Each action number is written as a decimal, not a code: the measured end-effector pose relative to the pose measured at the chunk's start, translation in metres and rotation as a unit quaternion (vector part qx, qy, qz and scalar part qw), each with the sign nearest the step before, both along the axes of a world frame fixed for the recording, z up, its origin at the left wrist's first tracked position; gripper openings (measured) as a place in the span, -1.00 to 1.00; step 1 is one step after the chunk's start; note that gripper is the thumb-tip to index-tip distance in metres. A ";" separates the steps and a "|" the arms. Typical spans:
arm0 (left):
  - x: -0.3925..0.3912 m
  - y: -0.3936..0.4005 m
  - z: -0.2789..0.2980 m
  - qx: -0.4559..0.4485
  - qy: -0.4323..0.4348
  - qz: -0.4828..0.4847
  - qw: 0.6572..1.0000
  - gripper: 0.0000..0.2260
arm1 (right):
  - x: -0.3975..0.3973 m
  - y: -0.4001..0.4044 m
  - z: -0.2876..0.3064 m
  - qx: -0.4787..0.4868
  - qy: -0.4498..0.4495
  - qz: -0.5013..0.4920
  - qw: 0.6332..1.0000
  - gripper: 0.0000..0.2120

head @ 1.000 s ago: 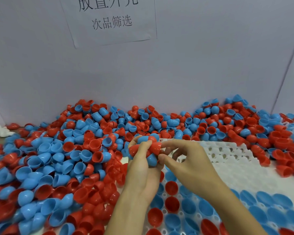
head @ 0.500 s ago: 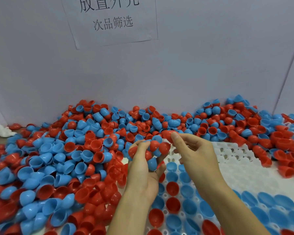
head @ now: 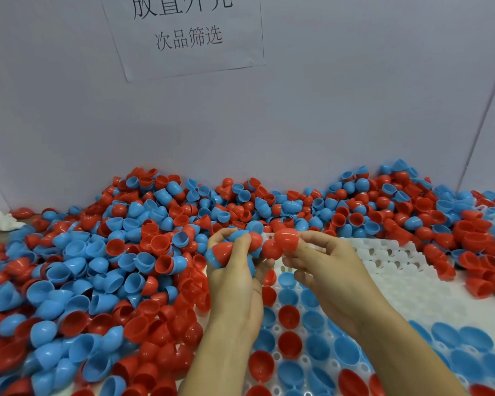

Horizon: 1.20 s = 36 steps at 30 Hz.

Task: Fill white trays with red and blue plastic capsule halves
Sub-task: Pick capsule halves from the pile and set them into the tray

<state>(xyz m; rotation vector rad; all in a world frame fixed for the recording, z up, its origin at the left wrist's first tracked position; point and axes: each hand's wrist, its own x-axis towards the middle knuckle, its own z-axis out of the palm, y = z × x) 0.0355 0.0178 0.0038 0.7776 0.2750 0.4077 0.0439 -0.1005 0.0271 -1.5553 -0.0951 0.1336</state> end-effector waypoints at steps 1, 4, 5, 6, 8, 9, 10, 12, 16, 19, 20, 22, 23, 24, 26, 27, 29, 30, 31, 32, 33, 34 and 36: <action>0.000 0.000 0.001 0.004 -0.011 0.006 1.000 -0.84 | 0.000 -0.001 0.000 0.012 0.013 0.015 1.000 -0.77; -0.001 0.001 0.001 0.029 -0.025 0.011 0.999 -0.83 | -0.004 0.000 0.003 0.044 0.051 0.020 0.998 -0.58; -0.001 0.001 0.000 0.042 -0.025 0.012 0.999 -0.83 | -0.005 0.000 0.005 0.052 0.051 0.017 0.997 -0.63; -0.001 0.001 -0.001 0.054 -0.024 0.012 0.998 -0.83 | -0.007 0.000 0.007 0.054 0.048 0.012 0.997 -0.67; -0.001 0.000 -0.002 0.069 -0.027 0.004 0.997 -0.83 | -0.010 0.000 0.010 0.032 0.018 0.015 0.999 -0.68; -0.001 -0.001 -0.002 0.073 -0.029 0.000 0.997 -0.83 | -0.011 0.001 0.009 0.009 -0.005 0.017 1.000 -0.67; -0.001 -0.002 -0.002 0.078 -0.029 0.000 0.997 -0.83 | -0.013 0.003 0.011 -0.013 -0.028 0.015 0.999 -0.66; 0.000 -0.003 -0.003 0.087 -0.028 -0.001 0.996 -0.82 | -0.017 0.006 0.013 -0.041 -0.073 0.004 0.996 -0.66; 0.001 0.001 -0.004 0.068 -0.022 -0.005 0.997 -0.81 | 0.000 -0.030 0.024 -0.139 -0.164 -0.081 0.973 -0.61; 0.002 0.005 -0.004 0.045 -0.023 -0.014 0.999 -0.80 | 0.017 -0.082 0.031 -0.390 -0.171 -0.089 0.901 -0.56; 0.002 0.005 -0.004 0.045 -0.025 -0.019 0.999 -0.80 | 0.020 -0.095 0.029 -0.447 -0.142 -0.071 0.880 -0.56; 0.002 0.003 -0.004 0.049 -0.024 -0.025 0.998 -0.81 | 0.023 -0.109 0.021 -0.513 -0.082 -0.031 0.854 -0.64; 0.002 0.002 -0.004 0.050 -0.022 -0.027 0.998 -0.81 | 0.024 -0.110 0.017 -0.538 -0.065 -0.012 0.840 -0.69; 0.001 0.002 -0.004 0.050 -0.020 -0.028 0.998 -0.81 | 0.026 -0.110 0.013 -0.558 -0.060 0.002 0.828 -0.71; 0.001 0.003 -0.005 0.048 -0.018 -0.033 0.998 -0.80 | 0.029 -0.107 0.010 -0.575 -0.058 0.006 0.816 -0.69; 0.000 0.004 -0.005 0.047 -0.017 -0.037 0.998 -0.80 | 0.029 -0.105 0.011 -0.576 -0.054 0.001 0.815 -0.68; -0.001 0.005 -0.005 0.049 -0.016 -0.045 0.998 -0.81 | 0.029 -0.106 0.014 -0.582 -0.050 -0.004 0.812 -0.67; -0.001 0.005 -0.005 0.050 -0.014 -0.048 0.998 -0.81 | 0.028 -0.106 0.017 -0.586 -0.044 -0.004 0.809 -0.67; -0.002 0.005 -0.005 0.051 -0.011 -0.050 0.997 -0.81 | 0.026 -0.107 0.019 -0.589 -0.038 -0.001 0.807 -0.67; -0.001 0.004 -0.005 0.053 -0.009 -0.052 0.997 -0.81 | 0.025 -0.107 0.020 -0.592 -0.033 0.007 0.806 -0.67; -0.001 0.004 -0.004 0.054 -0.008 -0.053 0.997 -0.81 | 0.025 -0.105 0.020 -0.594 -0.025 0.017 0.804 -0.67; -0.001 0.004 -0.004 0.054 -0.006 -0.055 0.997 -0.81 | 0.024 -0.103 0.019 -0.596 -0.016 0.027 0.803 -0.67; -0.002 0.003 -0.003 0.053 -0.005 -0.061 0.997 -0.82 | 0.023 -0.095 0.015 -0.601 -0.005 0.037 0.798 -0.66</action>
